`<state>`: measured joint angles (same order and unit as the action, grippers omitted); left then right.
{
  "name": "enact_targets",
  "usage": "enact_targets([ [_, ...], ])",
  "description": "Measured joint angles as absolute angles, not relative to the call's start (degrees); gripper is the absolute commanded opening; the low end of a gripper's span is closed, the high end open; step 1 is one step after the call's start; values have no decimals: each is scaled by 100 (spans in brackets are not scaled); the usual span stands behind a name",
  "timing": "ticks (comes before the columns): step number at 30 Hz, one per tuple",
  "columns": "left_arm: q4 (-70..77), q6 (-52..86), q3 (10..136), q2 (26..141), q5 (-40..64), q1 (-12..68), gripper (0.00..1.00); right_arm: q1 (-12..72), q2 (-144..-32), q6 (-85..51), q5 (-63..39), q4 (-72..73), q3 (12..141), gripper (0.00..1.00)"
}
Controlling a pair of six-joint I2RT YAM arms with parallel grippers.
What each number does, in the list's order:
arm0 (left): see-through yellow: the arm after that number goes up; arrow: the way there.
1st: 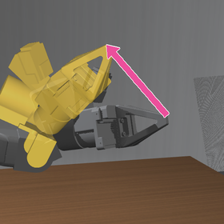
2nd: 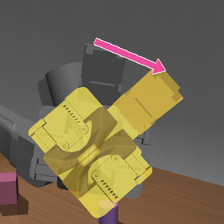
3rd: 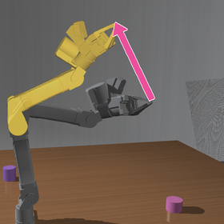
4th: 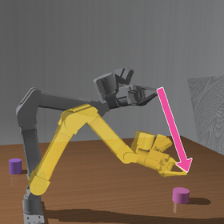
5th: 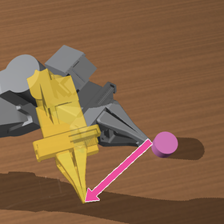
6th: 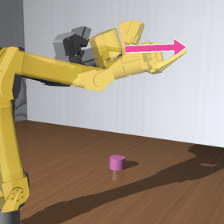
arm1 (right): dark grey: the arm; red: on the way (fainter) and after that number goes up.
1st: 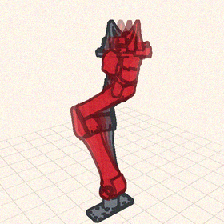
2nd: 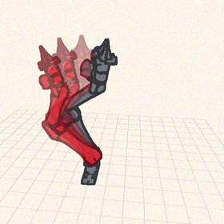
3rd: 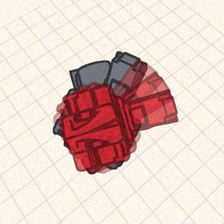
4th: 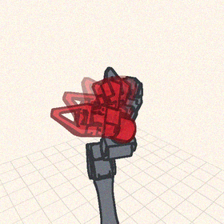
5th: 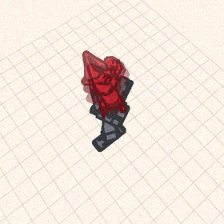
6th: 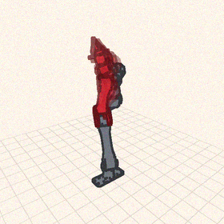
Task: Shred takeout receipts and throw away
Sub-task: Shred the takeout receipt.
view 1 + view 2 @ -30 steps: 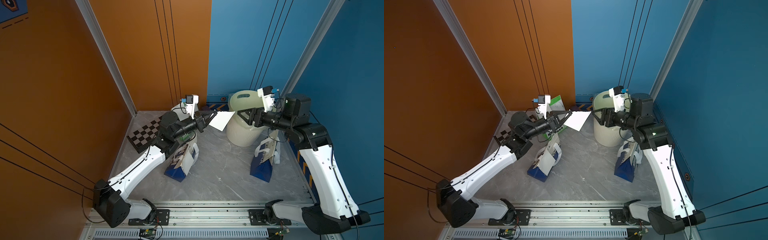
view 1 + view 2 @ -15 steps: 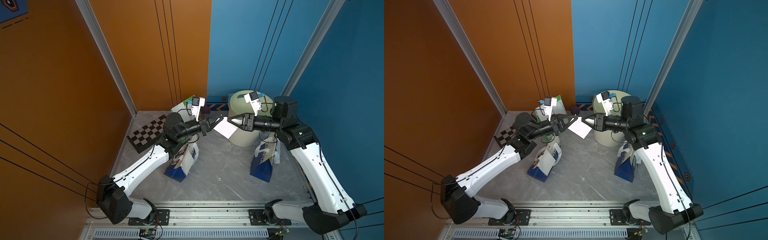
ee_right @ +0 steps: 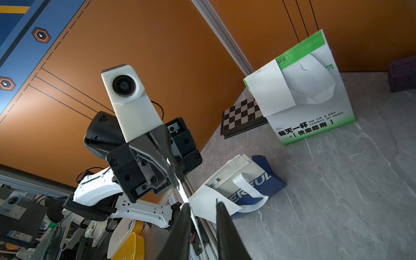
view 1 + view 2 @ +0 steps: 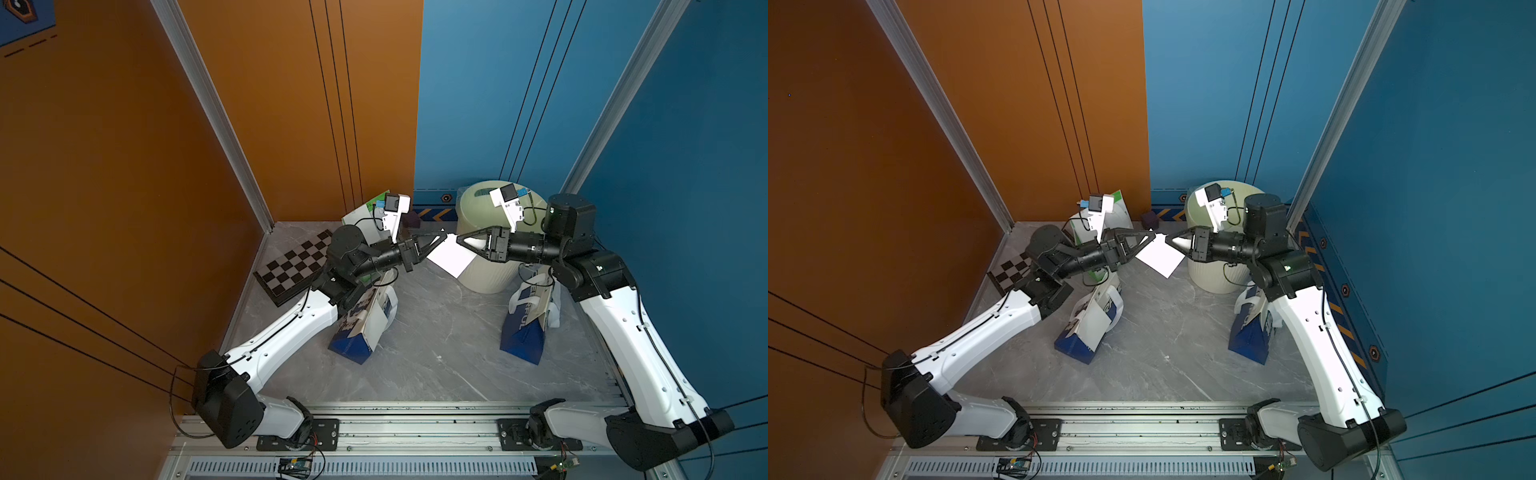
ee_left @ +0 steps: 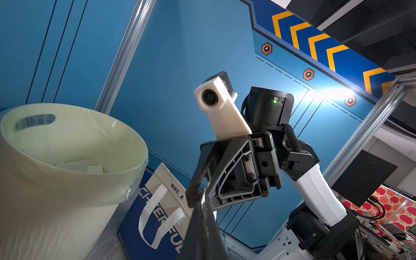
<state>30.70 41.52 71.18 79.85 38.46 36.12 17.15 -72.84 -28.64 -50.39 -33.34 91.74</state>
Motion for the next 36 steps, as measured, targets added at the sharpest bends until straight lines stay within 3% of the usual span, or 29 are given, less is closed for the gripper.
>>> enact_targets([
  [3, 3074, 4152, 7102, 7983, 3846, 3612, 0, 1680, -7266, -2884, -5041, -3330, 9142, 17],
  [7, 3074, 4154, 7059, 7983, 3846, 3612, 0, 1675, -7264, -2939, -5096, -3291, 9118, 0],
  [10, 3074, 4152, 7050, 7983, 3841, 3590, 1, 1675, -7264, -2985, -5142, -3240, 9113, 0],
  [14, 3135, 4119, 7037, 7983, 3868, 3459, 34, 1673, -7262, -2849, -5100, -3238, 9113, 0],
  [16, 3131, 4056, 7008, 7968, 3918, 3312, 41, 1669, -7262, -2609, -5011, -3295, 9120, 0],
  [20, 2512, 3485, 7006, 7811, 4082, 2902, 48, 1741, -7288, -1588, -4515, -3992, 9358, 0],
  [29, -539, 801, 8147, 7660, 4941, 2624, 62, 2193, -7638, 480, -3946, -5415, 10154, 0],
  [36, -1347, -75, 8261, 7728, 5684, 2810, 64, 2768, -7859, 1227, -3872, -5885, 10186, 0],
])
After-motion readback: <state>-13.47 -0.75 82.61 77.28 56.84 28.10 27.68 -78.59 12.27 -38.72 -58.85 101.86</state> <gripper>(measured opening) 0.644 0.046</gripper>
